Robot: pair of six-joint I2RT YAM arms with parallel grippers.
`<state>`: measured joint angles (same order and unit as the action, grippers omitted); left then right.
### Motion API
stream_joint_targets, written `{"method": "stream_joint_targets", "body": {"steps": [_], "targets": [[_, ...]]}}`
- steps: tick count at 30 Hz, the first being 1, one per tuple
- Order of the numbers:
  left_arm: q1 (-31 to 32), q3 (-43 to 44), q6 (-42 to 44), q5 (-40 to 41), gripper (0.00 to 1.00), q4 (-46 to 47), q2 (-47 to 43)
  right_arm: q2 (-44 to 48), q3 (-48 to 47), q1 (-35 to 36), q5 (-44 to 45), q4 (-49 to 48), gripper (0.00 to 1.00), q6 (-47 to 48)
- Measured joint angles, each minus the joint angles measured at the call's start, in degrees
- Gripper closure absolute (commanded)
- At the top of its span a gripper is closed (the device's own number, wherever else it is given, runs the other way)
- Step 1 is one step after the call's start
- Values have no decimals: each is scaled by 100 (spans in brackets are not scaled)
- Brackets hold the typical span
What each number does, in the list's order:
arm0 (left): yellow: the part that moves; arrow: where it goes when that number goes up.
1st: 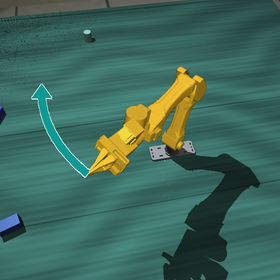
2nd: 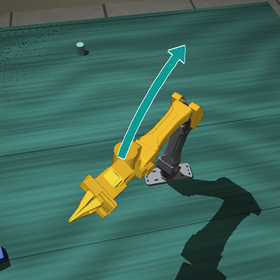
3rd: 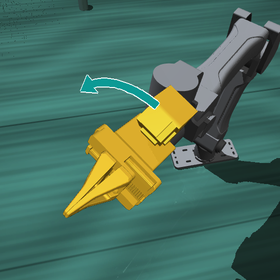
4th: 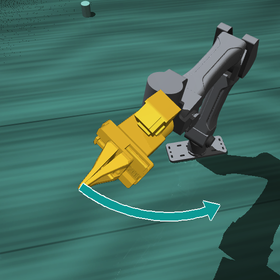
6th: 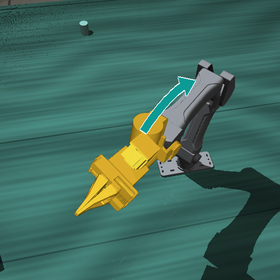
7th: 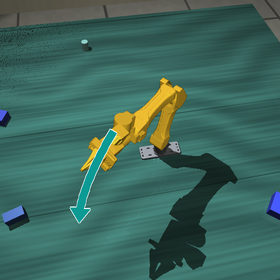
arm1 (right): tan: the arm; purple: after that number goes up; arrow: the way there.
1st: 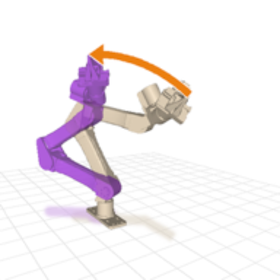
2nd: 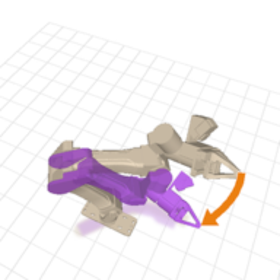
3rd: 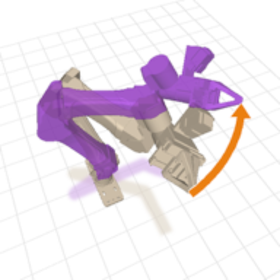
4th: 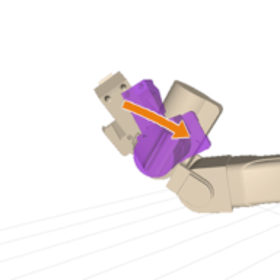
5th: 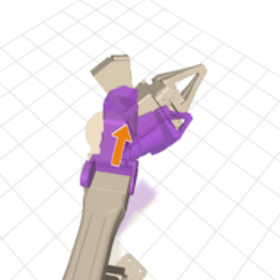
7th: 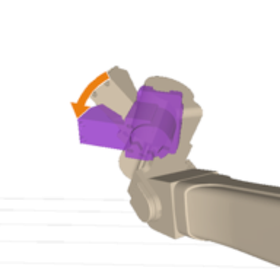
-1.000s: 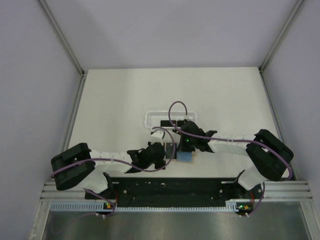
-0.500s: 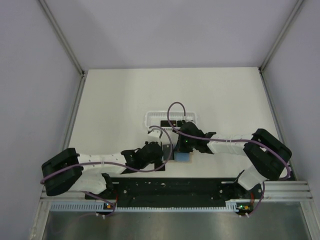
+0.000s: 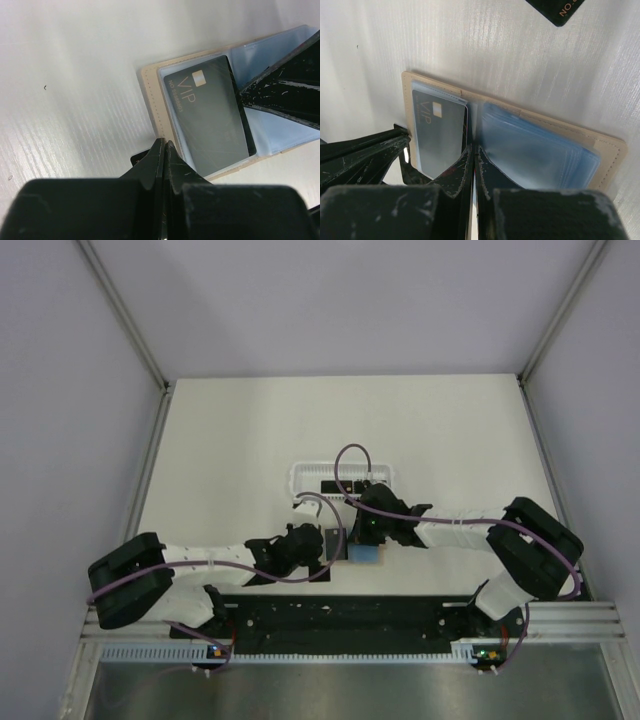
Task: Put the credit cards into the card holder
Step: Insert the credit card into the card holder.
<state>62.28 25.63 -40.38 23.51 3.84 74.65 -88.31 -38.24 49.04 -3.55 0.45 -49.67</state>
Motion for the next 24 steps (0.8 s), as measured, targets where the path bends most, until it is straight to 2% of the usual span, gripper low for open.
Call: {"method": "stream_joint_targets", "body": {"steps": [24], "targets": [[-17, 22, 87, 205, 100, 96, 201, -157, 35, -4, -439, -302, 100, 20]]}}
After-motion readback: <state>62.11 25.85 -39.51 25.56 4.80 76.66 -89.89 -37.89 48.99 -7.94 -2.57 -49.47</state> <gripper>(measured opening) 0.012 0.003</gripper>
